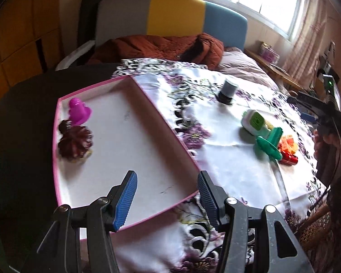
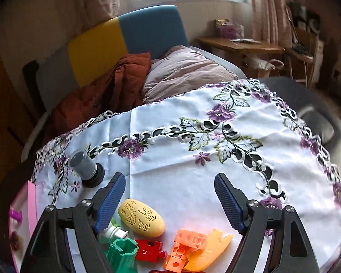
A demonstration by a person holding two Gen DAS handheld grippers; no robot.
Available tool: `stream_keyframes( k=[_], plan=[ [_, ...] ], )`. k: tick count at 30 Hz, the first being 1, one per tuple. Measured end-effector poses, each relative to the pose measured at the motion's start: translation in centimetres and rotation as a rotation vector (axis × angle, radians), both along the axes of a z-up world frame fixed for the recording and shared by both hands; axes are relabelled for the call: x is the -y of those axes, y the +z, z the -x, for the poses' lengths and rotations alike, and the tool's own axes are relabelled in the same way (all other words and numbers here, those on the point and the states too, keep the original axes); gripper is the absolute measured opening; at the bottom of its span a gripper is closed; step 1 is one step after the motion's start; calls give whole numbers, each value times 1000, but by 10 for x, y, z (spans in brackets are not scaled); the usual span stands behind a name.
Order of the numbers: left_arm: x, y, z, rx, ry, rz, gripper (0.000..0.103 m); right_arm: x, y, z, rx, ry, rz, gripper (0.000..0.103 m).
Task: Organize rigid objects
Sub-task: 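Move the left gripper to the grey-black cylinder and grasp it, then lift the grey cylinder with the left gripper while the right gripper grasps the white-green plug device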
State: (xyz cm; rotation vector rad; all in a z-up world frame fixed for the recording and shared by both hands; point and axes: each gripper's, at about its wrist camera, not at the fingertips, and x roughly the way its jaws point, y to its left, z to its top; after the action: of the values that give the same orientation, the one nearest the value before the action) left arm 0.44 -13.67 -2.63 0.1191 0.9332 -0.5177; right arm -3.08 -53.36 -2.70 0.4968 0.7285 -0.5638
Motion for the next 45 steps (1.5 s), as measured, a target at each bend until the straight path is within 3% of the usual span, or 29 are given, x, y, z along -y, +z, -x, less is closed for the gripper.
stream_keyframes(
  k=[6,13,21,28,31,34,40,41,42,43,45],
  plan=[
    [35,-2,0,-32,-96,13,55,9,-3,7,12,-50,-52,84],
    [74,-6,-20,-94,-135,36,55,11,-6,8,8,-50,-81,86],
    [142,6,-64,-39,-188,13,64,9,-4,6,36,-16,-110,87],
    [207,-4,-106,1,-243,-20,65,14,-6,7,58,-10,-162,87],
    [233,-12,-123,15,-267,-53,75,17,-8,7,64,-12,-191,87],
    [251,-23,-140,18,-263,-75,81,18,-10,7,69,-12,-212,87],
    [273,-40,-168,13,-246,-78,81,19,-11,6,77,-7,-230,87],
    [276,-44,-171,14,-244,-90,78,20,-11,6,76,-6,-229,87],
    [277,-48,-175,12,-238,-93,53,19,-11,5,72,-4,-228,87],
    [276,-53,-180,-16,-237,-75,45,19,-12,4,68,-2,-227,87],
    [266,-53,-183,-36,-210,-28,44,19,-13,3,60,3,-227,87]
  ],
)
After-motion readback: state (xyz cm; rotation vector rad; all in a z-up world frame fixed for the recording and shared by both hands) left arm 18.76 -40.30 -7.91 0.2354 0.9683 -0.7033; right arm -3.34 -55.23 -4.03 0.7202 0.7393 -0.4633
